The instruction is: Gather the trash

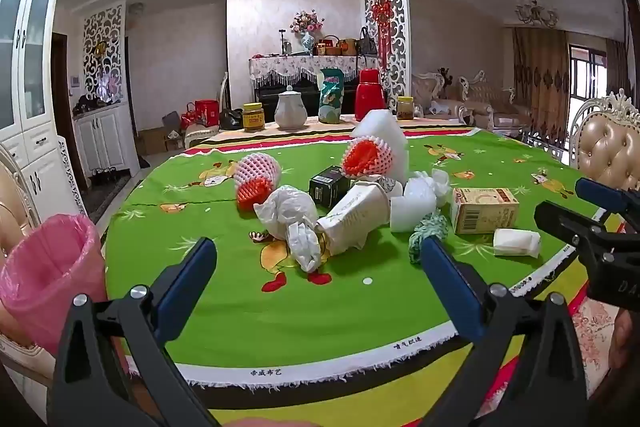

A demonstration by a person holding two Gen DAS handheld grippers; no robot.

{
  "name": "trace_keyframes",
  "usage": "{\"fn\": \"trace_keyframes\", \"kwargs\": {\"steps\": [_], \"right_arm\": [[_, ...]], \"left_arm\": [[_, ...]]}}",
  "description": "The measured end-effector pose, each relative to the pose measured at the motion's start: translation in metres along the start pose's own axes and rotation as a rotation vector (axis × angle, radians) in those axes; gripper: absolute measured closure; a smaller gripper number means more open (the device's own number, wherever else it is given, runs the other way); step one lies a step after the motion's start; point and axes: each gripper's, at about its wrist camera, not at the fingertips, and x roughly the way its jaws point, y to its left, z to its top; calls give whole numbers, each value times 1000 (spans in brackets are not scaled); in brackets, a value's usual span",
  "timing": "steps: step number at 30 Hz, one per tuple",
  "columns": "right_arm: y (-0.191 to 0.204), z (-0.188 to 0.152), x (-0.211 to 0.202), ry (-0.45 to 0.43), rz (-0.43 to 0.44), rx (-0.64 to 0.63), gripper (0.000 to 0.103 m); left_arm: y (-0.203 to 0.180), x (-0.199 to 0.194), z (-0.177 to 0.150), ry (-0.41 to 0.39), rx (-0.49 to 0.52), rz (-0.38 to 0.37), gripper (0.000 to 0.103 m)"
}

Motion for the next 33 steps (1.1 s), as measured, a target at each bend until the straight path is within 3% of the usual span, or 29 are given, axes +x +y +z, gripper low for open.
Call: {"fn": "trace_keyframes", "kwargs": {"steps": [33], "right_arm": [[-1, -4, 4, 11, 7, 16, 18]], "left_arm": [[2, 0, 0, 8, -3, 0, 4]]}}
